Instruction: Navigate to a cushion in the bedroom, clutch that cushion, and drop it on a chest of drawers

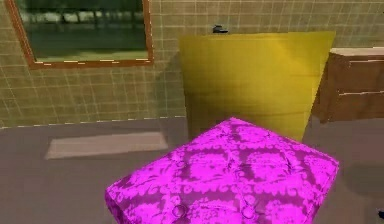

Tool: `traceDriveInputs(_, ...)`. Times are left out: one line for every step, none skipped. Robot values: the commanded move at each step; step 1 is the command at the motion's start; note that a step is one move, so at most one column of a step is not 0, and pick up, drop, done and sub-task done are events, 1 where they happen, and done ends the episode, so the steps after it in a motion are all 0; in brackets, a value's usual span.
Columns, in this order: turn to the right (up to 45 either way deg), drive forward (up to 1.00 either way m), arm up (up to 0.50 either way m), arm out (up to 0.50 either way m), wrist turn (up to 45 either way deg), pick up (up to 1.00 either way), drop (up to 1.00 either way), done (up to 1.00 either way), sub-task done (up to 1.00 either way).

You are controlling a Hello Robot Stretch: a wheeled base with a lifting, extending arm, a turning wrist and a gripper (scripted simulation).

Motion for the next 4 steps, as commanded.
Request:
traceDriveInputs(0.0,0.6,0.0,0.0,0.0,0.0,0.0,0.0,0.0)
traceDriveInputs(45.0,0.0,0.0,0.0,0.0,0.0,0.0,0.0,0.0)
traceDriveInputs(9.0,0.0,0.0,0.0,0.0,0.0,0.0,0.0,0.0)
traceDriveInputs(0.0,1.0,0.0,0.0,0.0,0.0,0.0,0.0,0.0)
